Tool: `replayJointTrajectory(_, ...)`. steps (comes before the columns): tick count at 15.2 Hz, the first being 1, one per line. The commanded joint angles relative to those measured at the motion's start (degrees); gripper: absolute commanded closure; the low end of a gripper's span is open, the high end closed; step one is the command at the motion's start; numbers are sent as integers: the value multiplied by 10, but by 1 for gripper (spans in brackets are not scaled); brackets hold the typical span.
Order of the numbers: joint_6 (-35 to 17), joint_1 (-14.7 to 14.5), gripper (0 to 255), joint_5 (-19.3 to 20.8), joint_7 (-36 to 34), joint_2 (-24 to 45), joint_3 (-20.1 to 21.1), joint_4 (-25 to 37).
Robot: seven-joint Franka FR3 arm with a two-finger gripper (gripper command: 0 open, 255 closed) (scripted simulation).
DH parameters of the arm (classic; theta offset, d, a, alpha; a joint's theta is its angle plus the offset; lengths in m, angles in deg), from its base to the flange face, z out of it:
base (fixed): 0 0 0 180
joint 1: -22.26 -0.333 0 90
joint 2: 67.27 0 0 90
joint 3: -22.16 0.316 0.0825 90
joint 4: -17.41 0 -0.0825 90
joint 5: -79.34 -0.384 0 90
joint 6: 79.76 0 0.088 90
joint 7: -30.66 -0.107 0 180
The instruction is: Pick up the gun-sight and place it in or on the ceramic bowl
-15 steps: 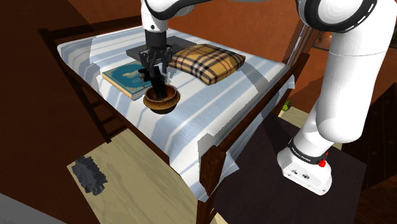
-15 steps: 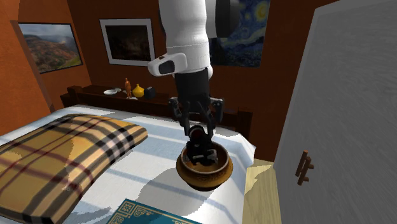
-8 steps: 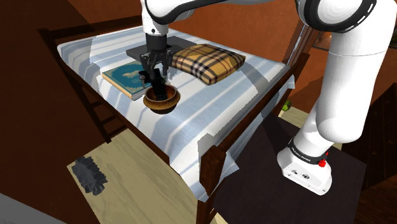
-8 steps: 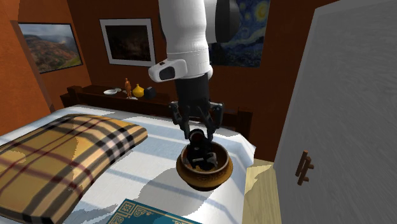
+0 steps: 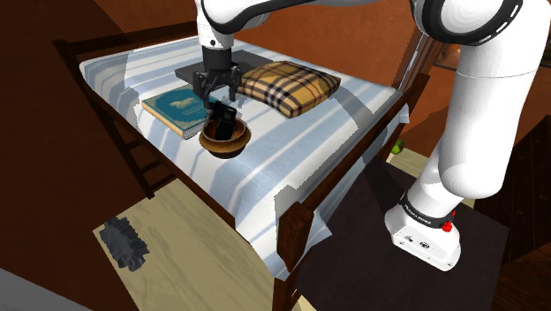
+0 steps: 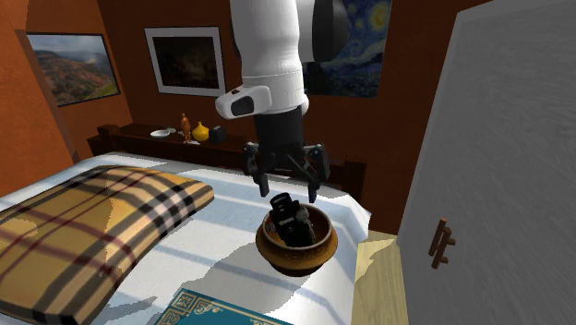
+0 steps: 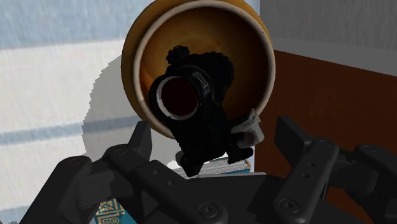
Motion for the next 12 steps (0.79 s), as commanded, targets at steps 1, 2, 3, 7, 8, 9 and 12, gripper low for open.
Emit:
replayJointTrajectory(1, 18, 1, 0, 0, 0, -2, 0, 16)
replayJointTrajectory(2, 37, 1, 0, -1, 0, -4, 0, 32)
replayJointTrajectory(3, 55, 2, 0, -1, 0, -5, 0, 50)
replayJointTrajectory(7, 71, 2, 0, -1, 0, -5, -1, 65)
replayJointTrajectory(8, 71, 2, 0, -1, 0, -5, -1, 65)
replayJointTrajectory(9, 71, 2, 0, -1, 0, -5, -1, 65)
replayJointTrajectory(12, 71, 2, 0, -1, 0, -5, -1, 65)
